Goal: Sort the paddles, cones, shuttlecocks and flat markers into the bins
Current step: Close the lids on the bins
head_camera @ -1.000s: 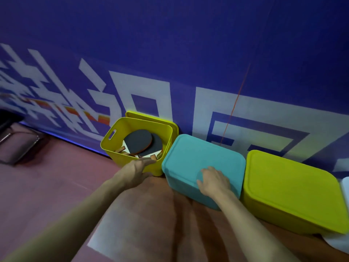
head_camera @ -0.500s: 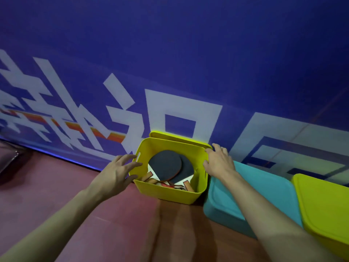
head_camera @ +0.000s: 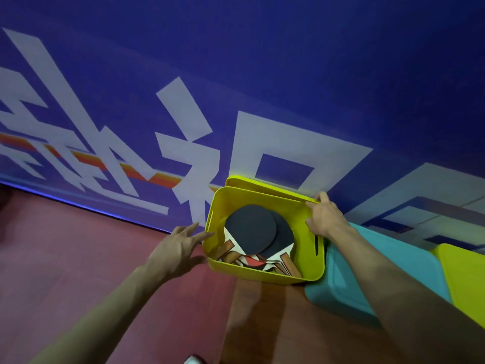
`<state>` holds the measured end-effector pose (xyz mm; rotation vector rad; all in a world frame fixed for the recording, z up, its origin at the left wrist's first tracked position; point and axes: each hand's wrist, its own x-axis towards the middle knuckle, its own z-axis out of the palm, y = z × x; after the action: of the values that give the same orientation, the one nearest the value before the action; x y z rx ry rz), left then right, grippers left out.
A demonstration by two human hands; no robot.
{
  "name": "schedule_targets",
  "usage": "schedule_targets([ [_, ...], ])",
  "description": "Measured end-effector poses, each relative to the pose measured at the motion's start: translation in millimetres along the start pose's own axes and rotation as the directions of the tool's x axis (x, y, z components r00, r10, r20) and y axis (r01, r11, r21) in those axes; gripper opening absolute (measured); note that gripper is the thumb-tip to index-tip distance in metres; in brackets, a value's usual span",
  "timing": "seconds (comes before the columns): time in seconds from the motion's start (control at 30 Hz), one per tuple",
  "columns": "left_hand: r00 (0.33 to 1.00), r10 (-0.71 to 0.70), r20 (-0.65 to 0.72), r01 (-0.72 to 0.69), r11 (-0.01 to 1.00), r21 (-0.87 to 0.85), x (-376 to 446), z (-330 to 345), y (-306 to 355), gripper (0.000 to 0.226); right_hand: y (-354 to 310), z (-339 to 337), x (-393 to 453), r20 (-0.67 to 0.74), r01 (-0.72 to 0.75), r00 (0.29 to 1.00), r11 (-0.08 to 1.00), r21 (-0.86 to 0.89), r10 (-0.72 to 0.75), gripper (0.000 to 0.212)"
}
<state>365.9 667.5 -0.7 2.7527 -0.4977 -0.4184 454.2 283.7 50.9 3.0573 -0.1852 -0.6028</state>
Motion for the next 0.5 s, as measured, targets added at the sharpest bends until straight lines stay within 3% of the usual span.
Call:
schedule_targets([
  [0.13, 0.998, 0.066, 0.004, -0.065, 0.996, -0.057, 8.7, 3.4, -5.9, 0.062, 1.2, -0.7, 10.6, -0.008, 0.033, 0.999, 0.999, -0.008, -0.033, 0.054],
  [0.3, 0.998, 0.017, -0.061, -0.017, 1.0, 0.009, 21.9, -5.2, -8.7, 0.035, 6.9, 2.2, 15.5, -0.006, 0.119, 0.993, 0.992, -0.032, -0.119, 0.05],
  [0.5, 0.994, -0.083, -0.071, 0.076, 0.992, -0.099, 42.3, -11.4, -5.6, 0.037, 8.4, -20.4, -4.5, -0.299, 0.294, 0.903, 0.951, -0.095, -0.309, 0.038],
])
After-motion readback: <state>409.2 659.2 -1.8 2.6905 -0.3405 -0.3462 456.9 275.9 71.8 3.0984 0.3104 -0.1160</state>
